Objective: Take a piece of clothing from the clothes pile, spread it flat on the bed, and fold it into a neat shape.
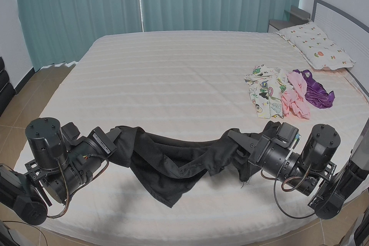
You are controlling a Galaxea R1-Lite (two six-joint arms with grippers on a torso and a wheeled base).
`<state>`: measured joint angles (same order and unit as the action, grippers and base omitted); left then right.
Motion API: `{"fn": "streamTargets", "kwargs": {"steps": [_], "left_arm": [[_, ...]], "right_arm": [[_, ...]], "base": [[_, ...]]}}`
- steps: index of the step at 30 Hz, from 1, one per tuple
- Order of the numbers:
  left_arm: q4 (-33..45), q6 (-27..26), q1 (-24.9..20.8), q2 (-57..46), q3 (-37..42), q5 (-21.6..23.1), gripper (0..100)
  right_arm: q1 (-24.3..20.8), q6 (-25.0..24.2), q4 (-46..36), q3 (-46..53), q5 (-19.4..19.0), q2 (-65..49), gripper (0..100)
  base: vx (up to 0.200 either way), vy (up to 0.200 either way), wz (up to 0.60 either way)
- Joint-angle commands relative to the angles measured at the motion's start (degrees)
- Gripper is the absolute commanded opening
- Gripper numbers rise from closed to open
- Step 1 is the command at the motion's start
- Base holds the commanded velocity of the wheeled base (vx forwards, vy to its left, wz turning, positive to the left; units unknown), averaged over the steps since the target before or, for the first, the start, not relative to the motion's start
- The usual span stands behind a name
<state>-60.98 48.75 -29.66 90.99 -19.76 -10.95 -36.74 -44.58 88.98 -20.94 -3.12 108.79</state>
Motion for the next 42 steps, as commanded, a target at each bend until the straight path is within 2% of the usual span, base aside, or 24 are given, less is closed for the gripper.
{"fn": "streamTargets", "kwargs": {"steps": [1, 6, 9, 13, 15, 16, 17, 18, 19, 21, 23, 25, 29, 30, 33, 37, 38, 39, 42], "left_arm": [[0.0, 0.0, -0.2, -0.2, 0.0, 0.0, 0], [0.1, 0.0, -0.4, -1.8, 0.0, 0.0, 0], [0.1, 0.0, -0.6, -3.4, -0.2, 0.0, 0], [0.9, -0.3, -0.6, -8.2, -1.5, 0.0, 0], [3.2, -0.4, -0.6, -10.6, -3.3, 0.0, 0], [3.2, -0.4, -0.6, -10.6, -3.3, 0.0, 0], [8.3, -0.3, -0.1, -13.7, -6.5, 0.0, 0], [9.1, -0.3, -0.1, -14.2, -7.0, -0.1, 0], [13.3, -0.3, 0.0, -16.6, -9.9, 0.0, 0], [16.9, -0.1, 0.3, -18.4, -13.7, 0.0, 0], [18.9, -0.1, 1.5, -19.1, -16.7, 0.0, 0], [20.1, -0.1, 5.0, -19.2, -19.9, 0.0, 0], [22.9, 0.0, 10.5, -18.2, -25.9, 1.5, 0], [24.7, 0.1, 12.3, -17.4, -27.5, 2.3, 0], [26.4, 0.1, 13.1, -14.0, -30.3, 2.6, 0], [26.3, 0.1, 13.2, -4.6, -32.8, 2.3, 0], [26.3, 0.1, 13.2, -4.6, -32.8, 2.3, 0], [26.1, 0.6, 13.2, 0.7, -34.1, 2.2, 0], [25.8, 3.2, 13.2, 6.0, -36.3, 2.3, 0]], "right_arm": [[-0.7, 0.5, 0.7, 1.4, -0.7, -0.9, 0], [-1.1, 0.5, 0.7, 1.8, -1.0, -4.2, 0], [-1.3, 0.5, 0.7, 2.0, -1.0, -7.3, 0], [-2.1, -0.2, 0.6, 2.5, -4.1, -16.8, 0], [-2.2, -0.9, 0.6, 2.6, -6.8, -21.2, 0], [-2.2, -0.9, 0.6, 2.6, -6.8, -21.2, 0], [-2.1, -2.7, 0.4, 2.5, -10.6, -26.3, 0], [-2.1, -2.9, 0.3, 2.2, -11.1, -27.0, 0], [-2.0, -3.6, -0.6, 1.3, -12.8, -29.7, 0], [-1.3, -3.5, -4.1, -2.0, -13.1, -31.4, 0], [1.0, -3.9, -9.0, -7.7, -13.2, -32.1, 0], [5.0, -5.3, -15.4, -15.7, -13.8, -32.3, 0], [9.2, -8.6, -25.2, -30.3, -13.8, -29.2, 0], [11.7, -9.1, -28.3, -36.6, -13.7, -25.9, 0], [14.9, -9.0, -31.1, -45.9, -12.3, -17.6, 0], [18.7, -8.2, -33.1, -51.6, -11.8, -5.8, 0], [18.7, -8.2, -33.1, -51.6, -11.8, -5.8, 0], [20.8, -6.7, -33.7, -54.4, -11.7, 0.3, 0], [22.7, -4.3, -33.7, -56.6, -10.4, 6.4, 0]], "base": [[-0.2, 0.0, 0.0], [-0.2, 0.0, 0.0], [0.0, 0.0, 0.0], [0.0, 0.0, 0.0], [0.0, 0.0, 0.0], [0.0, 0.0, 0.0], [0.0, 0.0, 0.0], [0.0, 0.0, 0.0], [0.0, 0.0, 0.0], [0.0, 0.0, 0.0], [0.0, 0.0, 0.0], [0.0, 0.0, 0.0], [0.0, 0.0, 0.0], [0.0, 0.0, 0.0], [0.0, 0.0, 0.0], [0.0, 0.0, 0.0], [0.0, 0.0, 0.0], [0.0, 0.0, 0.0], [0.0, 0.0, 0.0]]}}
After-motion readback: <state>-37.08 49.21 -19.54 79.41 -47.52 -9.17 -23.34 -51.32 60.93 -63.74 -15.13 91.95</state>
